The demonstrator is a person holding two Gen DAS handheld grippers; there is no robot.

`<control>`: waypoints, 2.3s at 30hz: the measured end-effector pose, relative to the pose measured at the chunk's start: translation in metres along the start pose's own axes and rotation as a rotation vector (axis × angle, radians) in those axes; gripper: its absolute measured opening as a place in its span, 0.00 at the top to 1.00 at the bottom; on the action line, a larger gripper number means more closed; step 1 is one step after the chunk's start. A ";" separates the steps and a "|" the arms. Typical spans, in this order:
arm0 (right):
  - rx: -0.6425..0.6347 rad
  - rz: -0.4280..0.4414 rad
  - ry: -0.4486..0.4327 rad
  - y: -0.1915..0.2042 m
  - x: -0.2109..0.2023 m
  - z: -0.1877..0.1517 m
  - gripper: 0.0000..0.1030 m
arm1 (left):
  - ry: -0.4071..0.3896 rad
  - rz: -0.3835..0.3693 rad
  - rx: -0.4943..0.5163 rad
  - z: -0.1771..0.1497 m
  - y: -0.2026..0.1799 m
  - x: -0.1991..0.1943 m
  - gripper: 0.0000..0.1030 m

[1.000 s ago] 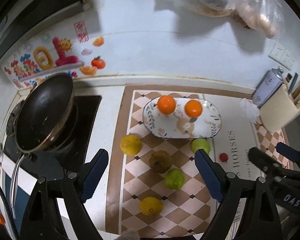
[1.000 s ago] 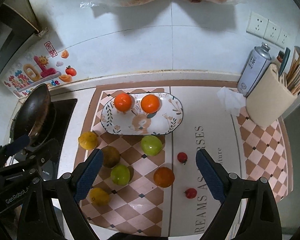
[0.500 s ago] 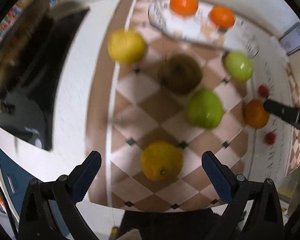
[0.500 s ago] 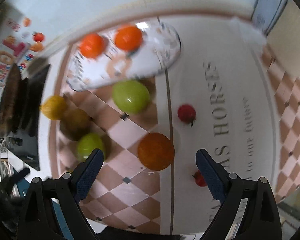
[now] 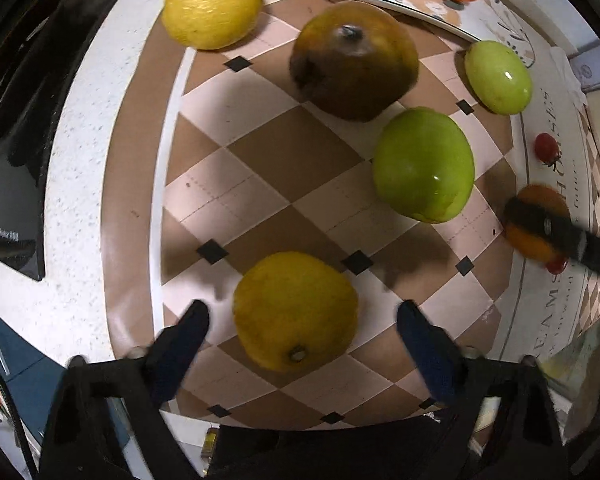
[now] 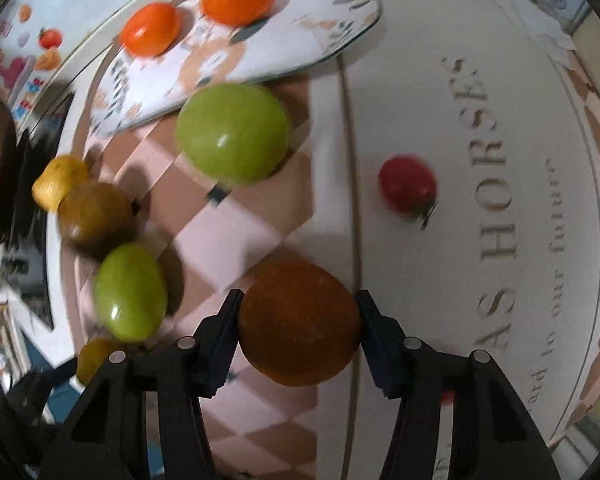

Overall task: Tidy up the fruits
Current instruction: 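Grasp a yellow lemon with the left gripper while the right gripper grasps a dark orange, then carry the lemon and dark orange onto the plate and open both grippers, then lift both grippers up away from the plate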

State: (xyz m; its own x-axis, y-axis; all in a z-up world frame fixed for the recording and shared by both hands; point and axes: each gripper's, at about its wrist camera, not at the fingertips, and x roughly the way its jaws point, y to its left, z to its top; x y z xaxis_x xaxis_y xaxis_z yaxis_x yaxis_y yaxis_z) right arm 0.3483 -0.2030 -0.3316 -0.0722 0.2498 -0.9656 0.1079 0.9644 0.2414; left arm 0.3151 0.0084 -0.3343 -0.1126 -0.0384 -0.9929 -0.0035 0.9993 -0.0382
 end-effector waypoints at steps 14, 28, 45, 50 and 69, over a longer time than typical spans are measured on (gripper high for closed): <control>-0.016 0.033 0.011 0.018 0.013 -0.035 0.42 | -0.040 0.006 0.023 -0.004 -0.008 0.004 0.45; -0.038 0.126 -0.176 0.037 -0.065 0.003 0.44 | -0.249 -0.166 0.024 0.052 -0.020 -0.123 0.45; -0.055 0.122 -0.084 0.073 0.008 0.183 0.44 | -0.083 -0.135 -0.094 0.248 0.007 -0.056 0.45; -0.065 0.122 -0.047 0.076 0.023 0.192 0.44 | -0.048 -0.110 -0.095 0.255 0.005 -0.042 0.44; -0.091 0.057 -0.037 0.066 -0.011 0.181 0.11 | -0.090 -0.066 -0.094 0.244 0.007 -0.077 0.19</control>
State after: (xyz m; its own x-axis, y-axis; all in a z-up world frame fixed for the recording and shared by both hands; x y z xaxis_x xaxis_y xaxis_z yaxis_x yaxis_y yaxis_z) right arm 0.5361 -0.1579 -0.3224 -0.0316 0.3030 -0.9525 0.0205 0.9529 0.3025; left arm 0.5660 0.0184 -0.2854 -0.0199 -0.1000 -0.9948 -0.1019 0.9900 -0.0975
